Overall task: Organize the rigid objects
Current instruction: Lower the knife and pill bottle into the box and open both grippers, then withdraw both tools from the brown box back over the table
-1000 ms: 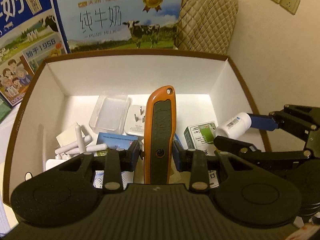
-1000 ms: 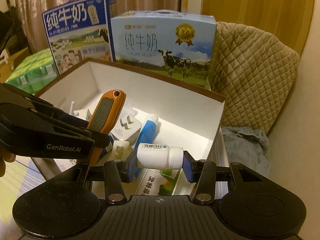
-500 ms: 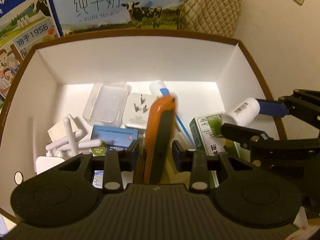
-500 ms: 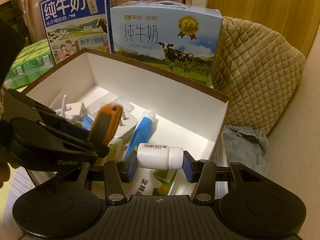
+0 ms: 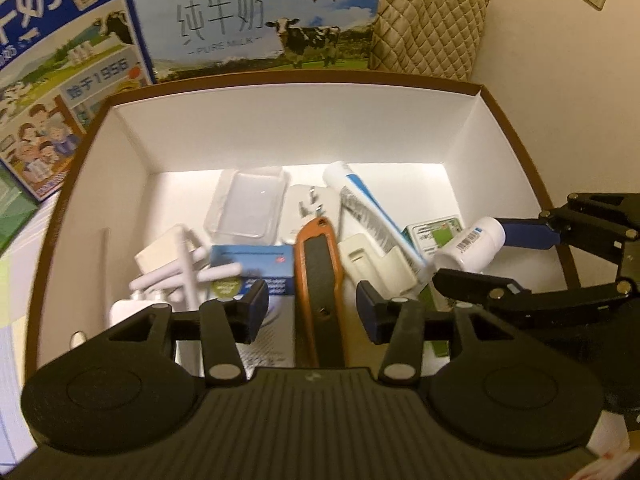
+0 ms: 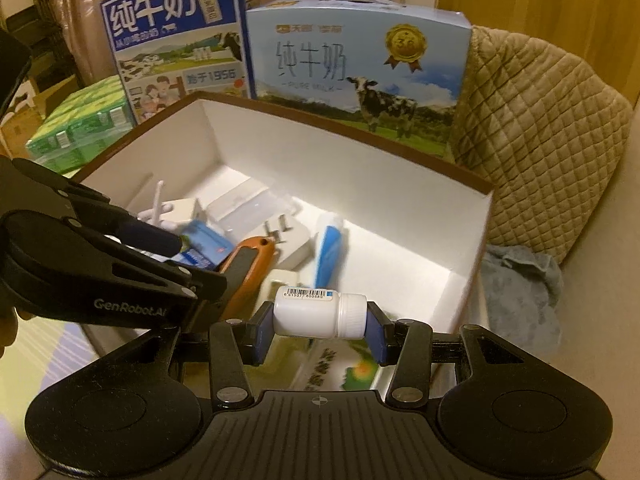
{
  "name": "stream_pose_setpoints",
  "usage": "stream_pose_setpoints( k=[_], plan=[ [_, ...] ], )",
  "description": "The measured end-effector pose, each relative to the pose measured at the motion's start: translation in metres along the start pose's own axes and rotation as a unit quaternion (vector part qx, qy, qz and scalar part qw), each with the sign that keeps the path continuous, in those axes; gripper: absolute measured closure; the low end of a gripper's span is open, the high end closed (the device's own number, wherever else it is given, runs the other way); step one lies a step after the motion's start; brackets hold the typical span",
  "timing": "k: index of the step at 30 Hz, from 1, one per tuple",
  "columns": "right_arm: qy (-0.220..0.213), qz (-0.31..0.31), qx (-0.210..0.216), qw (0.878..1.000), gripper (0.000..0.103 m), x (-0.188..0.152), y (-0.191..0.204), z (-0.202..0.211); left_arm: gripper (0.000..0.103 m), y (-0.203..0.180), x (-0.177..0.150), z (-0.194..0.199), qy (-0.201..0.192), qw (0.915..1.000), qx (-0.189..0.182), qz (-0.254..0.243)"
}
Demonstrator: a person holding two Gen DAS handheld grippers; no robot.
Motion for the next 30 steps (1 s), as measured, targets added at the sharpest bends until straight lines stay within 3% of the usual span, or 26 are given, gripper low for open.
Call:
stream_pose_setpoints(
  k=[13, 17, 30],
  plan=[
    [0.050, -0.014, 0.075, 0.996, 0.058, -0.004, 0.022, -0.006, 0.050, 0.021, -0.010, 0.015, 0.001, 0.9991, 0.039, 0.019],
    [0.048, -0.022, 0.080, 0.995, 0.038, -0.005, 0.023, -0.003, 0.049, 0.025, -0.011, 0.020, -0.003, 0.9986, 0.048, 0.024],
    [0.006, -0.085, 0.056, 0.995, 0.026, -0.013, 0.013, 0.025, 0.031, 0.020, -0.025, 0.064, -0.063, 0.9956, 0.060, 0.034]
  ],
)
Point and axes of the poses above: each gripper's, at about its wrist camera, not at the fingertips, and z roughly against the way its jaws point, y to its left, x to its top, the point moved 3 cm from there along -z, roughly the way its jaws point, and after that the axes turned 6 degrees about y, right-handed, at the moved point
